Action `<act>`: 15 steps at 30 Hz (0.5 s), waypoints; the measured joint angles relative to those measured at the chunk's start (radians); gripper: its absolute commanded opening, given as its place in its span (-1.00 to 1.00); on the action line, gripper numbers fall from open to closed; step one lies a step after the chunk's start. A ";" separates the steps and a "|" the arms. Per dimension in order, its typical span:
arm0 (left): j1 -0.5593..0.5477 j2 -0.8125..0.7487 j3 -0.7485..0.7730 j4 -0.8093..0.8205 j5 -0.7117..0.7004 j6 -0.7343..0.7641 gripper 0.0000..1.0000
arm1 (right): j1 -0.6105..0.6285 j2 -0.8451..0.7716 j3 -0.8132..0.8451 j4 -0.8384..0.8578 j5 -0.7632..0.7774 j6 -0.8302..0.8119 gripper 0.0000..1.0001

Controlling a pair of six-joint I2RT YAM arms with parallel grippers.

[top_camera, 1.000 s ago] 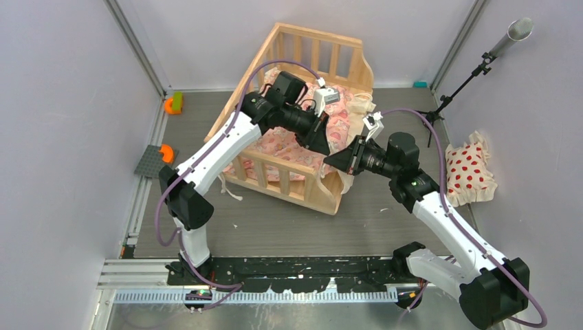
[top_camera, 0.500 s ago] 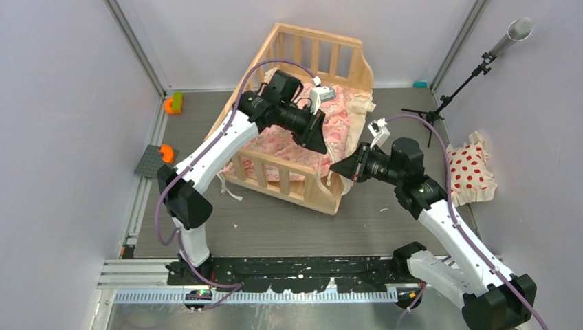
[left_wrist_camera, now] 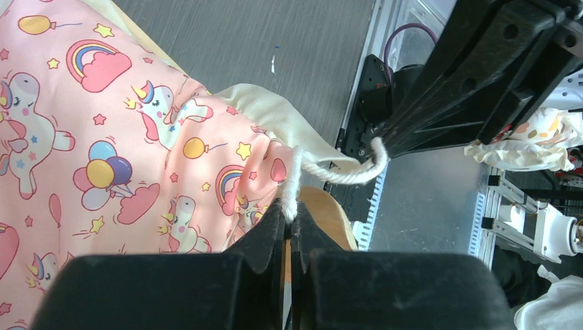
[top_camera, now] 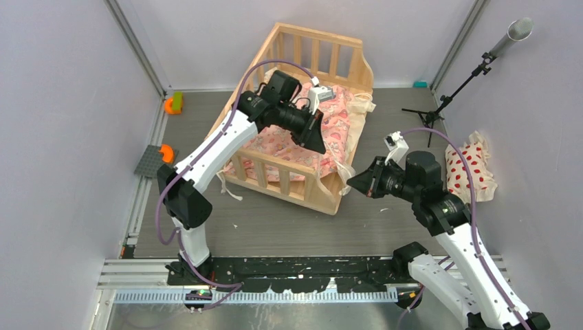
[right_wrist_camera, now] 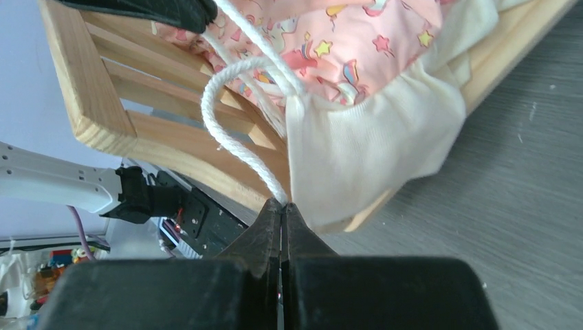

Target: Set up the pet bed

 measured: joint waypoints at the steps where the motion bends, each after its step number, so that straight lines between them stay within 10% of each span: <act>1: 0.002 -0.001 0.000 0.000 0.000 0.000 -1.00 | 0.000 -0.013 0.011 -0.034 0.010 -0.005 -0.99; 15: 0.011 -0.003 0.000 0.000 -0.001 0.000 -1.00 | 0.000 -0.034 0.117 -0.460 0.169 -0.012 -0.99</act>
